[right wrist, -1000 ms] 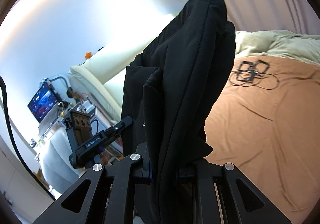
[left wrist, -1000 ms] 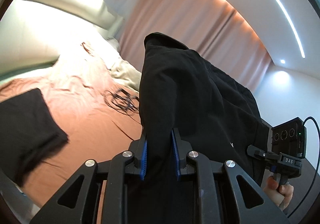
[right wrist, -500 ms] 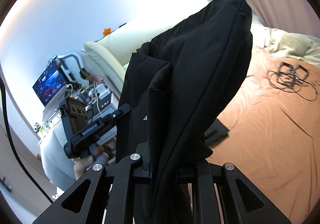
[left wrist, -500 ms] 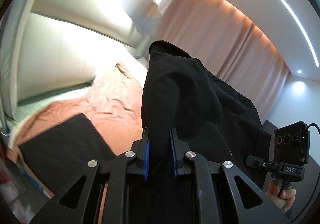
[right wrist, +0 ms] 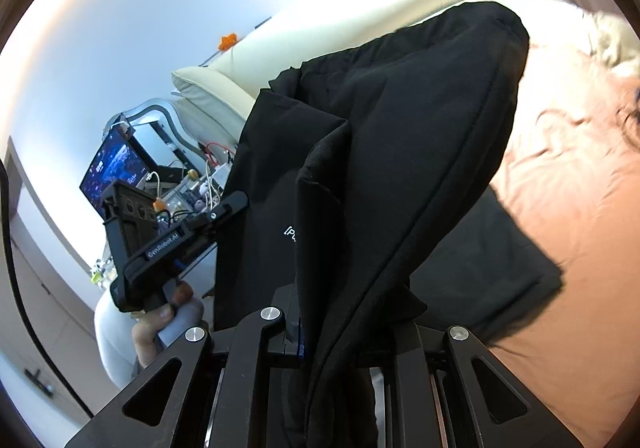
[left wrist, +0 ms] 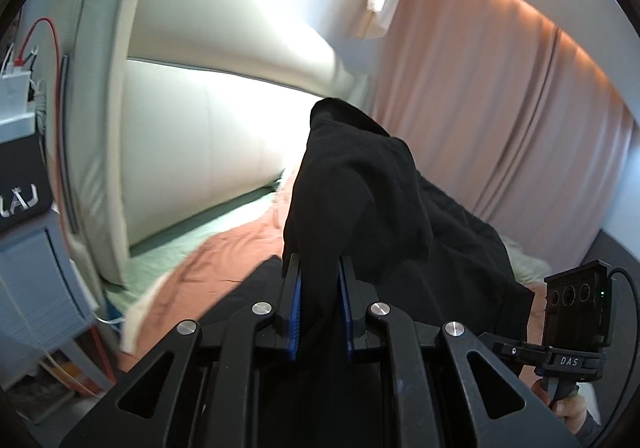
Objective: Fold large clothes
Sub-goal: 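Lift the folded black shirt with both tools closed on its end, then carry the shirt bundle toward the bed edge by the headboard with both tools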
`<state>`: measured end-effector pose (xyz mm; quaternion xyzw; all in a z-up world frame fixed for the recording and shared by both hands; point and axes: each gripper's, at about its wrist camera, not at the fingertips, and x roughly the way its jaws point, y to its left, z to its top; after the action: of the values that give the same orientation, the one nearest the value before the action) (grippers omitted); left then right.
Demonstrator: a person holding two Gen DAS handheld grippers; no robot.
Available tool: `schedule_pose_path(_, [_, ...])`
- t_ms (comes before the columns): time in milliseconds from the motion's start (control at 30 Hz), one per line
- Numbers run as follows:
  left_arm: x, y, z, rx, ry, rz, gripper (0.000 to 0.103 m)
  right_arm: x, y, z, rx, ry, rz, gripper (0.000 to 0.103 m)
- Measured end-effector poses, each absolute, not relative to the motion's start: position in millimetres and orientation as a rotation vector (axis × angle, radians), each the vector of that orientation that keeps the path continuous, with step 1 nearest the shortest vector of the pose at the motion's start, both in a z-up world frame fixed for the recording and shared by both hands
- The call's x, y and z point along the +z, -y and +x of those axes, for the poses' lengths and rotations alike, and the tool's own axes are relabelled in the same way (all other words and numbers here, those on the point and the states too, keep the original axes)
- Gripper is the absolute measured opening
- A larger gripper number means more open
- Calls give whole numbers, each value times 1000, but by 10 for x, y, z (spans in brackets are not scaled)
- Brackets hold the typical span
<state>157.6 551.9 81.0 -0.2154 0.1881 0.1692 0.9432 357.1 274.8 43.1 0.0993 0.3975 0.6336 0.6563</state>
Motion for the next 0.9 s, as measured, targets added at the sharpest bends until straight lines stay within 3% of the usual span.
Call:
schedule_pose_path(467, [252,-6185,2297,406,-595,-358,14,-769,-3317,3839,1441,-1055,317,16])
schedule_pose_path(700, [-131,-6271,2809,384,-641,-380,7,-1265,-3155,4108,1363,-1087,337,16])
schedule_pose_path(900, [-146,-6197,3075,398,-633,-360,6,-1664,-2880,4178,1192,-1064,314,15])
